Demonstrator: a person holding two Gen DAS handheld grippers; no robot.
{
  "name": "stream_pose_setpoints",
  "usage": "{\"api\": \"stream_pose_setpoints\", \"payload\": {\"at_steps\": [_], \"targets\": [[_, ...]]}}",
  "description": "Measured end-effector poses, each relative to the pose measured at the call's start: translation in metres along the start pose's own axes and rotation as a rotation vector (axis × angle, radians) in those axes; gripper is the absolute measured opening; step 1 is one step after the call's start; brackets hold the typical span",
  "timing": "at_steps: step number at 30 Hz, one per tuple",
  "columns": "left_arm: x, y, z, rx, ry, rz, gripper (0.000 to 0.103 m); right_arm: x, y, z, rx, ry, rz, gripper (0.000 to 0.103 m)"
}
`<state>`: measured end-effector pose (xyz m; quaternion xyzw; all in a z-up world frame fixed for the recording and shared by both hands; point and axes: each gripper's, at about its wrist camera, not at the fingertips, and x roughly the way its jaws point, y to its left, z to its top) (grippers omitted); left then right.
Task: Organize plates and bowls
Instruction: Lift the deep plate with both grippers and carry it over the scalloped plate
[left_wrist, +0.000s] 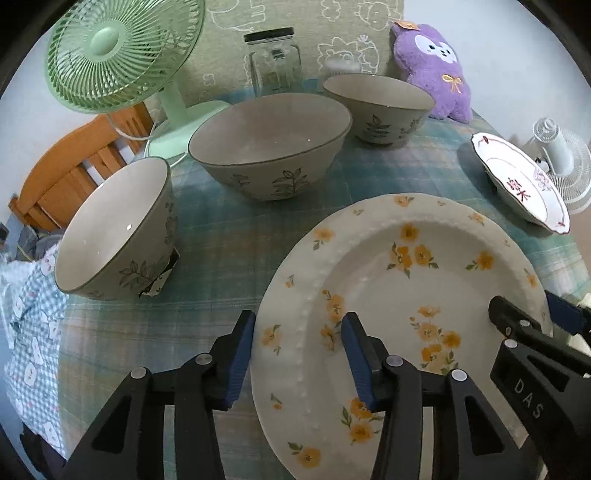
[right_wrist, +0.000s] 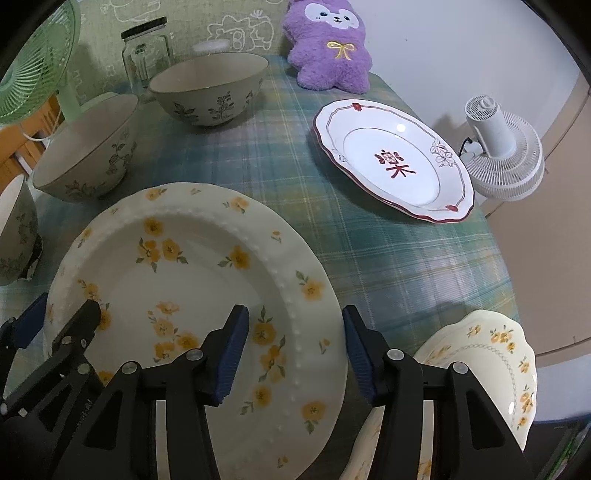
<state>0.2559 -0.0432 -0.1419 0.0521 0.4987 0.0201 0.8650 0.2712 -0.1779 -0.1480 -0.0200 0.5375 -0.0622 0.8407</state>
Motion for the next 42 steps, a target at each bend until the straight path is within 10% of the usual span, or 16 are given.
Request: {"api": "stream_pose_setpoints", "payload": {"at_steps": [25, 42], "targets": [[-0.046, 0.014, -0.013, -0.043, 0.015, -0.035, 0.048, -0.053, 0.002, -0.016, 0.026, 0.001, 0.001, 0.052], [-0.093, -0.04, -0.038, -0.032, -0.038, -0.05, 0.048, -0.088, -0.07, -0.048, 0.052, -0.044, -0.007, 0.052]]}}
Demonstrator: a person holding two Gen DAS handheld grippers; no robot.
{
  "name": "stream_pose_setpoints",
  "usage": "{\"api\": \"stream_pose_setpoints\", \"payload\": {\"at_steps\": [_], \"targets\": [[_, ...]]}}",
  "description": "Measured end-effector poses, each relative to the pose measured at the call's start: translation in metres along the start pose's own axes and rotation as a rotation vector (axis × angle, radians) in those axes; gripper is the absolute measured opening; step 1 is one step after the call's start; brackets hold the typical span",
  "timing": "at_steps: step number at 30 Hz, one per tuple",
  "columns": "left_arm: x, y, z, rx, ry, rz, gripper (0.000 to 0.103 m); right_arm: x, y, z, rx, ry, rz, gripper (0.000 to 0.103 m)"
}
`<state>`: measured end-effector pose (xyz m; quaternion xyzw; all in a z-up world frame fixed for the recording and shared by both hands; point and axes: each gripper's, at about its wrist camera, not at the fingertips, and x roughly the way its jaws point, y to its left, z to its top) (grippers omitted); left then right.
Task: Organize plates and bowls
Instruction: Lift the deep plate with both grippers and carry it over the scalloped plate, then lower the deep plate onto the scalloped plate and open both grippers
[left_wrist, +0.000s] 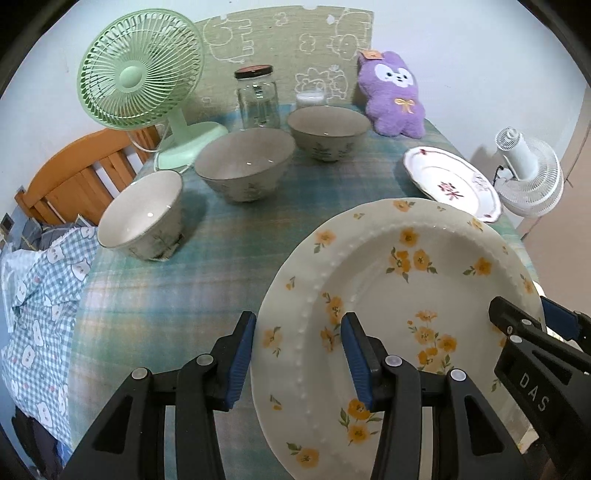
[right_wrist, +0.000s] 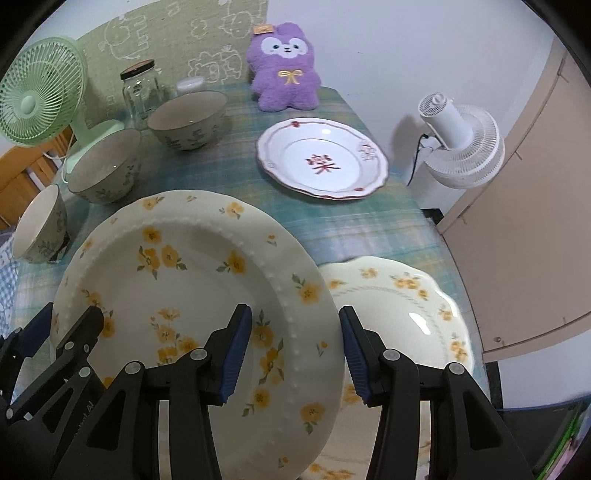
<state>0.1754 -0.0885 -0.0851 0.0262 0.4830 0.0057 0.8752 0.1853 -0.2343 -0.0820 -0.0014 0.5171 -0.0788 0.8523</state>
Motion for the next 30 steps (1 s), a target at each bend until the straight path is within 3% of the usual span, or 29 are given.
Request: {"api": "stream_pose_setpoints", "payload": {"at_steps": [16, 30], "targets": [[-0.001, -0.09, -0.018, -0.003, 0.027, -0.024, 0.048, 0.011, -0.093, -0.019, -0.013, 0.02, -0.037, 0.052], [0.014, -0.14, -0.028, 0.053, 0.048, -0.042, 0.048, 0.036, -0.136, -0.042, 0.063, 0.09, -0.075, 0.052]]}}
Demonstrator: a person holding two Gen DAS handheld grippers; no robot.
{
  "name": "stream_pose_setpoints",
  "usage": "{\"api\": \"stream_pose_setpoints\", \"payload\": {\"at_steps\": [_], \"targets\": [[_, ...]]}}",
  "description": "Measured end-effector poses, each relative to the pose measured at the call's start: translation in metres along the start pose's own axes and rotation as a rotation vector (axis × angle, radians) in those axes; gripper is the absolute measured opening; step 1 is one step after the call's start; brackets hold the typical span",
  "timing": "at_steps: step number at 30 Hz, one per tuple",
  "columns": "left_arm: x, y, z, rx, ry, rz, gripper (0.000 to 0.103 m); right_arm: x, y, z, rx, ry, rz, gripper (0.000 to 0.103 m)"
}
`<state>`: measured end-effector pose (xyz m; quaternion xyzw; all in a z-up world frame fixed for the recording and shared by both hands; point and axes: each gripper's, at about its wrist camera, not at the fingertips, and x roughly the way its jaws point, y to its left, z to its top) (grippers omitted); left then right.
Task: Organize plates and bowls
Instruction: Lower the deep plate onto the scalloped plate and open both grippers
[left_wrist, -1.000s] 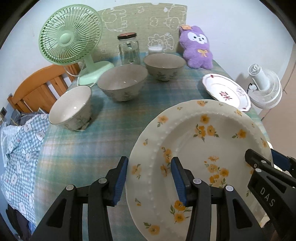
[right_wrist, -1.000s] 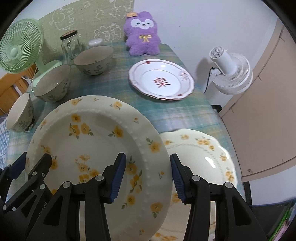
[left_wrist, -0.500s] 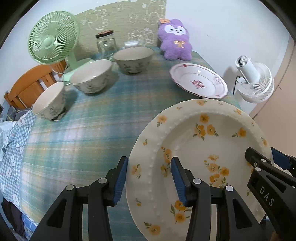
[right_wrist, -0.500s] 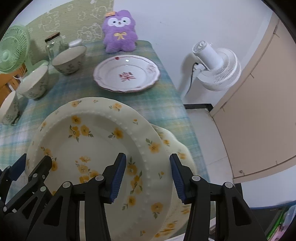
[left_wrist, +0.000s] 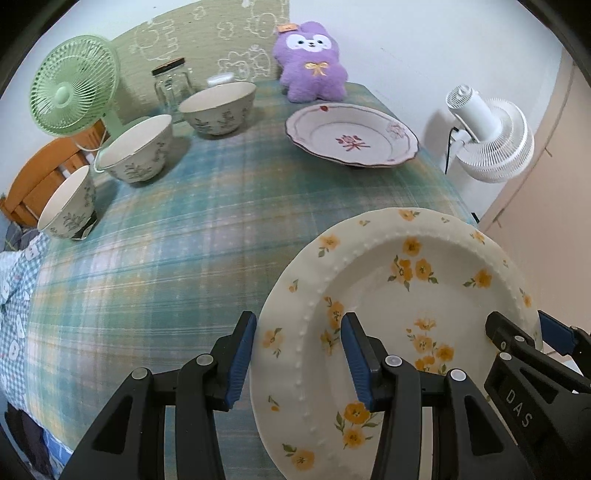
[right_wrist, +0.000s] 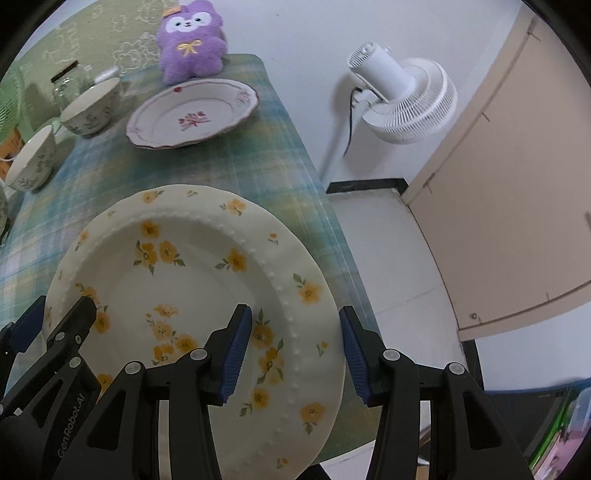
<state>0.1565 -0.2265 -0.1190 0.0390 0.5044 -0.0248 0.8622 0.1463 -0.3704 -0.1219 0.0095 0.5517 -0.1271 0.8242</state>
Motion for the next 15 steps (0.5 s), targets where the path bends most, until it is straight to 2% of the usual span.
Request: {"api": "stream_pose_setpoints", "payload": {"at_steps": [15], "targets": [[0.009, -0.01, 0.001, 0.048, -0.01, 0.041, 0.048, 0.019, -0.005, -0.001, 0.039, 0.035, 0.028, 0.052]]}}
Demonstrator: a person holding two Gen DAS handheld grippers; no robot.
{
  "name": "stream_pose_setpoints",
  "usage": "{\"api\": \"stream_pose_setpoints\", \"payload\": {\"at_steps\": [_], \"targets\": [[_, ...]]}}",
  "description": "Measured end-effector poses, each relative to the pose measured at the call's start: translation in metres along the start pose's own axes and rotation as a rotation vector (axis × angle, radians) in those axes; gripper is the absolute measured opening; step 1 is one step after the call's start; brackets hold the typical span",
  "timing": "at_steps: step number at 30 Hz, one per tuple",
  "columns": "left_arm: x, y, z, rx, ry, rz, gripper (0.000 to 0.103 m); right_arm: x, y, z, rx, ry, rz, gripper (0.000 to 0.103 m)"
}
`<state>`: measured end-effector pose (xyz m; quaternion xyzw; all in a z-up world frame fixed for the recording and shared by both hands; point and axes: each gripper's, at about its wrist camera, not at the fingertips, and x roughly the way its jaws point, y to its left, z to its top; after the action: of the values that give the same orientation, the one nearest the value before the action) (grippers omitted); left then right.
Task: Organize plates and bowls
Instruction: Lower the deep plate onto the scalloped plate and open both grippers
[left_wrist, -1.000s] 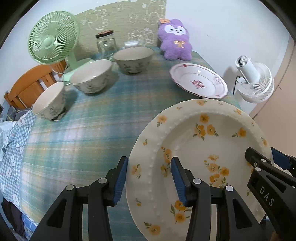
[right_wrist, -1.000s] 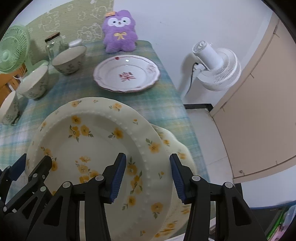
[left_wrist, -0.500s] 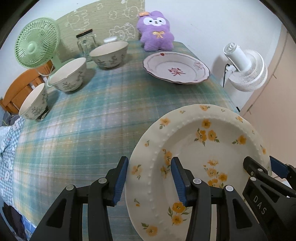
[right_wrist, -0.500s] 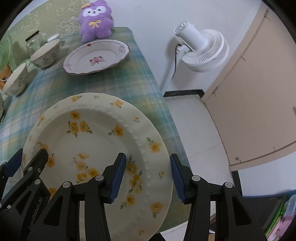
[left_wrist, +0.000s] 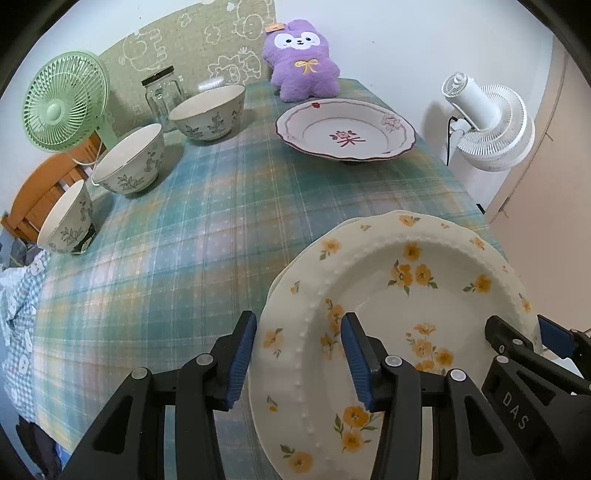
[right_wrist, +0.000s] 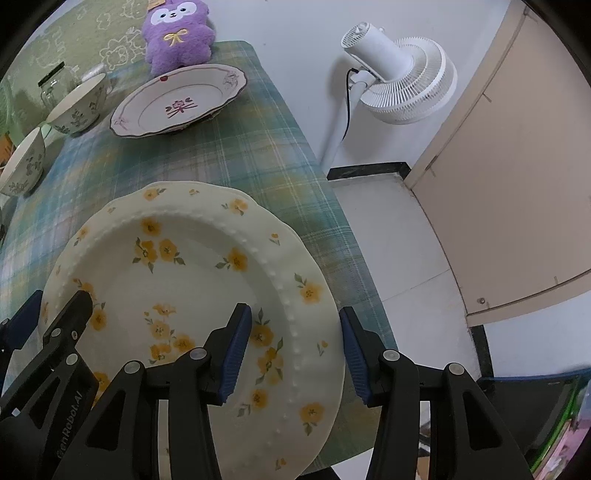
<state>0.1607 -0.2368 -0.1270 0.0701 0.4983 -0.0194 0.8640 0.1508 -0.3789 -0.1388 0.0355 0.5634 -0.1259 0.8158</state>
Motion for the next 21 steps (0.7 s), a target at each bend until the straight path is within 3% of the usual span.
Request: {"api": "stream_pose_setpoints", "payload": {"at_steps": [13, 21], "targets": [[0.004, -0.012, 0.0, 0.023, -0.03, 0.063, 0.048, 0.003, -0.005, 0.004, -0.005, -0.024, 0.015, 0.052], [0.011, -0.012, 0.003, 0.004, -0.023, 0.117, 0.049, 0.002, 0.005, 0.004, -0.081, -0.044, 0.016, 0.052]]}}
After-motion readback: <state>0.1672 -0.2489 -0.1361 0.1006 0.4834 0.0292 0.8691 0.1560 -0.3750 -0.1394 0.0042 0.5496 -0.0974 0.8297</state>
